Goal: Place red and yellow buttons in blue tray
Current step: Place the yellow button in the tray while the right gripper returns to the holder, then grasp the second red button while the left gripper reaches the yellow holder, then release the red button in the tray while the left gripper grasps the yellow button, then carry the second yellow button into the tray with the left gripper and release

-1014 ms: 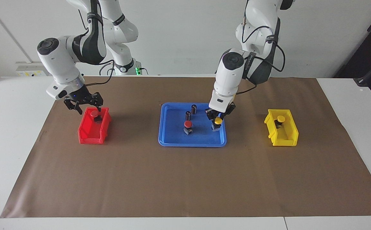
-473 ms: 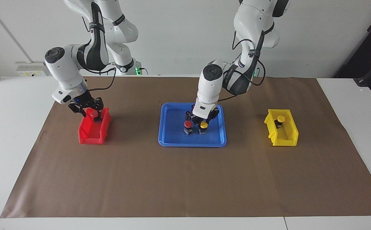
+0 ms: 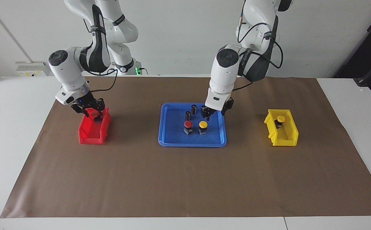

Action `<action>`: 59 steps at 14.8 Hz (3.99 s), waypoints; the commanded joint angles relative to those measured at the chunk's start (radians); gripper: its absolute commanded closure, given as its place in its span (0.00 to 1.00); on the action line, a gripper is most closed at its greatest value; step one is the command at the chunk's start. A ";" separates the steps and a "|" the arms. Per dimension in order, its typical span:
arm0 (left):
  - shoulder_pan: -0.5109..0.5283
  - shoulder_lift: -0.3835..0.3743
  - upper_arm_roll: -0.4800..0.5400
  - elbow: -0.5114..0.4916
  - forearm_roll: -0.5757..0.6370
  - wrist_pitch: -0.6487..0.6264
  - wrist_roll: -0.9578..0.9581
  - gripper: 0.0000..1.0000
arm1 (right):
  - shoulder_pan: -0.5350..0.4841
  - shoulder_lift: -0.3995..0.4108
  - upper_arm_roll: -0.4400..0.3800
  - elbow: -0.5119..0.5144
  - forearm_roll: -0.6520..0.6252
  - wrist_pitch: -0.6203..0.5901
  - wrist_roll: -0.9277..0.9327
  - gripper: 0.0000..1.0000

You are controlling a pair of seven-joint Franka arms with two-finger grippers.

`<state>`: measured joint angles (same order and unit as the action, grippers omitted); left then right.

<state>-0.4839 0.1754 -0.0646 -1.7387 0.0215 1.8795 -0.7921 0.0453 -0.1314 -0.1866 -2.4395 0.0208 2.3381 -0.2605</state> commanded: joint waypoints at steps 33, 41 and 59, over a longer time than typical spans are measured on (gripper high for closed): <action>0.544 -0.183 -0.004 -0.492 -0.034 0.294 0.786 0.35 | 0.584 0.380 0.029 0.554 0.094 -0.106 0.820 0.73; 0.548 -0.180 -0.004 -0.481 -0.034 0.282 0.748 0.99 | 0.599 0.371 0.030 0.468 0.094 -0.056 0.808 0.69; -0.013 -0.018 -0.014 -0.205 0.018 0.226 0.002 0.99 | 0.107 0.127 0.004 0.836 0.041 -0.821 0.425 0.00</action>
<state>-0.4591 0.1329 -0.0967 -1.9305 0.0211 2.0624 -0.7377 0.2198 0.0204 -0.1960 -1.5984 0.0748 1.5634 0.2384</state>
